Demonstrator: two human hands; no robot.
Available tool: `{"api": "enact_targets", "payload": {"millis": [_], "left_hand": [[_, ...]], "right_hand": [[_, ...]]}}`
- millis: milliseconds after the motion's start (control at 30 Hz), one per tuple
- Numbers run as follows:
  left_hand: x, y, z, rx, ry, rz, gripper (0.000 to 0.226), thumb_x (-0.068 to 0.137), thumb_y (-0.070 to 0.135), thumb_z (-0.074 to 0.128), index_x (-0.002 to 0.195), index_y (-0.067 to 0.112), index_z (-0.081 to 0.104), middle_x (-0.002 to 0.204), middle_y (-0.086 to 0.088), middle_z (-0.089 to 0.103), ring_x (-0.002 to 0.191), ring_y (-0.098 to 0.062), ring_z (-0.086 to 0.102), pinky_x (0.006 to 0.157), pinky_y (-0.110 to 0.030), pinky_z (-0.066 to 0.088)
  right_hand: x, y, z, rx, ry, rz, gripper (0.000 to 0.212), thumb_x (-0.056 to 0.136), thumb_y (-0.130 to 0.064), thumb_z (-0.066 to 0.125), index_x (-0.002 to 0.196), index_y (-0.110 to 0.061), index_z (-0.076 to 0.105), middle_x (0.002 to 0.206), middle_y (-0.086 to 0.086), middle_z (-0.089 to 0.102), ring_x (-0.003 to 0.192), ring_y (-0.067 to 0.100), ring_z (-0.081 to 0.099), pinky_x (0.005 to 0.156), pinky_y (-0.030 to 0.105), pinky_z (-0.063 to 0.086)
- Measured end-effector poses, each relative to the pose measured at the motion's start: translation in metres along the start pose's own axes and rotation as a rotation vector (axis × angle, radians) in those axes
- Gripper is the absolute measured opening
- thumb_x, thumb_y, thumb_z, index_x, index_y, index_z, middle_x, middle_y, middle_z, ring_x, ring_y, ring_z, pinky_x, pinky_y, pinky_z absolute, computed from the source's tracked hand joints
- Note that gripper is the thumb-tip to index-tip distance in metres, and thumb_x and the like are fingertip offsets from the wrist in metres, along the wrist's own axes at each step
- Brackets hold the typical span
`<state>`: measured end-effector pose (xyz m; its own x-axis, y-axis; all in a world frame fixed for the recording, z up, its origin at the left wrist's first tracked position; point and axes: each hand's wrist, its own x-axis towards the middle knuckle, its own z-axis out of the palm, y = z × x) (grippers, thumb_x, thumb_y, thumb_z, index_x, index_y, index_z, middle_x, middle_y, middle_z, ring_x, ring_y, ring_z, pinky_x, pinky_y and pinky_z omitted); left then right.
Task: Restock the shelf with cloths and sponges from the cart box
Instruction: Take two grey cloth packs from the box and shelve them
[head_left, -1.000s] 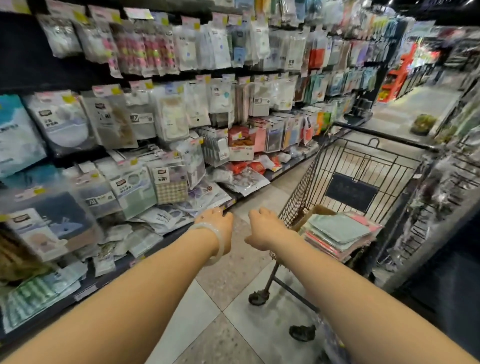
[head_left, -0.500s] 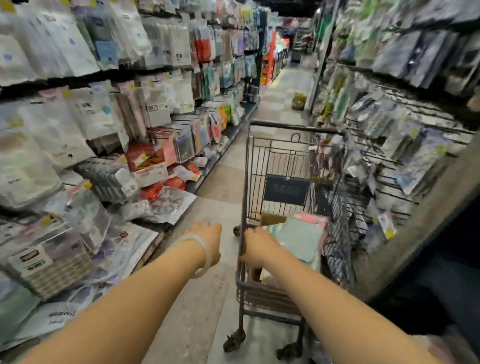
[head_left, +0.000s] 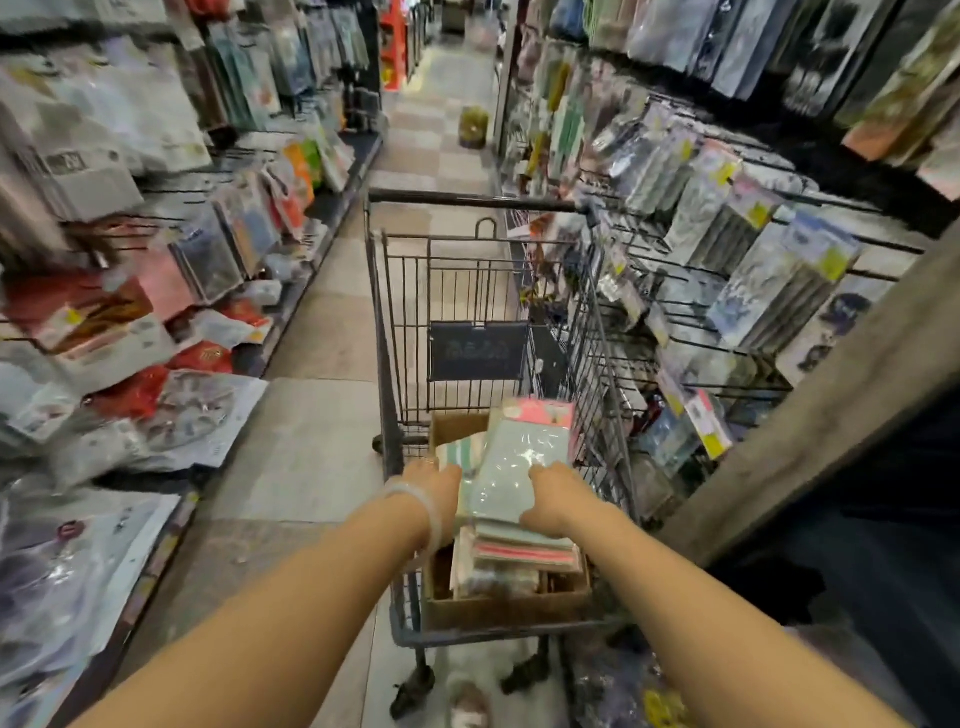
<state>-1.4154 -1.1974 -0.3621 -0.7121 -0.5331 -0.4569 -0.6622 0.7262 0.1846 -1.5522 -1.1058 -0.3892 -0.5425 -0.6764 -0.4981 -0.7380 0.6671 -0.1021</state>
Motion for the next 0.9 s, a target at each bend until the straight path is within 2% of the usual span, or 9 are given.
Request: {"api": "enact_targets", "payload": {"millis": [100,200,300,400,567,667,733,833,900], "left_hand": [[0.049,0.002,0.002,-0.033,-0.051,-0.019,0.064,0.079,0.042,0.063,0.134,0.021,0.04,0.135,-0.008,0.043,0.121,-0.027,0.046,0.1,-0.045,0.045],[0.097,0.003,0.005,-0.049,-0.117,-0.046,0.054,0.081,0.038,0.059,0.129,0.021,0.045,0.131,-0.006,0.049,0.117,-0.026,0.048,0.099,-0.041,0.046],[0.138,0.007,0.008,-0.049,-0.189,-0.087,0.053,0.087,0.027,0.057,0.135,0.015,0.039,0.136,-0.009,0.045,0.12,-0.027,0.048,0.1,-0.038,0.045],[0.174,0.01,0.02,-0.049,-0.217,-0.1,0.055,0.089,0.028,0.056,0.14,0.017,0.036,0.139,-0.009,0.045,0.123,-0.025,0.048,0.101,-0.034,0.043],[0.214,0.015,0.037,-0.034,-0.289,-0.113,0.055,0.091,0.029,0.054,0.142,0.02,0.035,0.139,-0.007,0.042,0.125,-0.027,0.046,0.103,-0.037,0.042],[0.229,0.013,0.044,-0.076,-0.3,-0.136,0.053,0.091,0.027,0.054,0.141,0.021,0.037,0.139,-0.005,0.042,0.126,-0.026,0.045,0.105,-0.038,0.04],[0.236,0.011,0.045,-0.124,-0.303,-0.152,0.053,0.092,0.026,0.054,0.141,0.022,0.037,0.139,-0.004,0.042,0.127,-0.025,0.045,0.105,-0.036,0.039],[0.243,0.009,0.042,-0.179,-0.317,-0.165,0.052,0.093,0.024,0.054,0.142,0.02,0.037,0.144,-0.005,0.04,0.13,-0.023,0.042,0.105,-0.032,0.037],[0.247,0.007,0.043,-0.2,-0.317,-0.192,0.051,0.093,0.024,0.053,0.141,0.018,0.037,0.143,-0.006,0.04,0.128,-0.024,0.045,0.102,-0.031,0.039]], "right_hand": [[0.047,0.018,-0.001,0.021,-0.044,0.019,0.056,0.089,-0.028,0.057,0.137,-0.009,0.037,0.136,0.015,0.042,0.124,0.036,0.044,0.101,0.04,0.043],[0.091,0.036,0.003,0.05,-0.082,0.037,0.054,0.09,-0.027,0.056,0.137,-0.009,0.036,0.136,0.017,0.042,0.125,0.036,0.043,0.101,0.04,0.042],[0.13,0.054,0.009,0.108,-0.122,0.068,0.055,0.091,-0.026,0.056,0.137,-0.008,0.034,0.137,0.017,0.04,0.126,0.036,0.042,0.1,0.042,0.041],[0.163,0.071,0.016,0.21,-0.129,0.111,0.056,0.09,-0.027,0.058,0.137,-0.009,0.035,0.136,0.015,0.042,0.124,0.034,0.045,0.099,0.041,0.044],[0.203,0.093,0.039,0.378,-0.079,0.227,0.08,0.076,-0.05,0.07,0.137,-0.014,0.032,0.137,0.013,0.041,0.124,0.034,0.044,0.102,0.041,0.041],[0.219,0.099,0.049,0.492,-0.002,0.307,0.09,0.073,-0.046,0.075,0.141,-0.014,0.027,0.134,0.014,0.043,0.124,0.034,0.045,0.101,0.041,0.041],[0.229,0.101,0.052,0.539,0.042,0.378,0.081,0.077,-0.033,0.074,0.14,-0.011,0.029,0.132,0.015,0.044,0.121,0.034,0.048,0.098,0.04,0.042],[0.242,0.108,0.054,0.606,0.063,0.467,0.049,0.079,-0.019,0.071,0.121,-0.003,0.05,0.121,0.016,0.057,0.11,0.033,0.058,0.086,0.036,0.049],[0.244,0.112,0.054,0.644,0.032,0.47,0.031,0.079,-0.015,0.067,0.108,-0.004,0.062,0.111,0.015,0.066,0.101,0.031,0.063,0.08,0.033,0.052]]}}
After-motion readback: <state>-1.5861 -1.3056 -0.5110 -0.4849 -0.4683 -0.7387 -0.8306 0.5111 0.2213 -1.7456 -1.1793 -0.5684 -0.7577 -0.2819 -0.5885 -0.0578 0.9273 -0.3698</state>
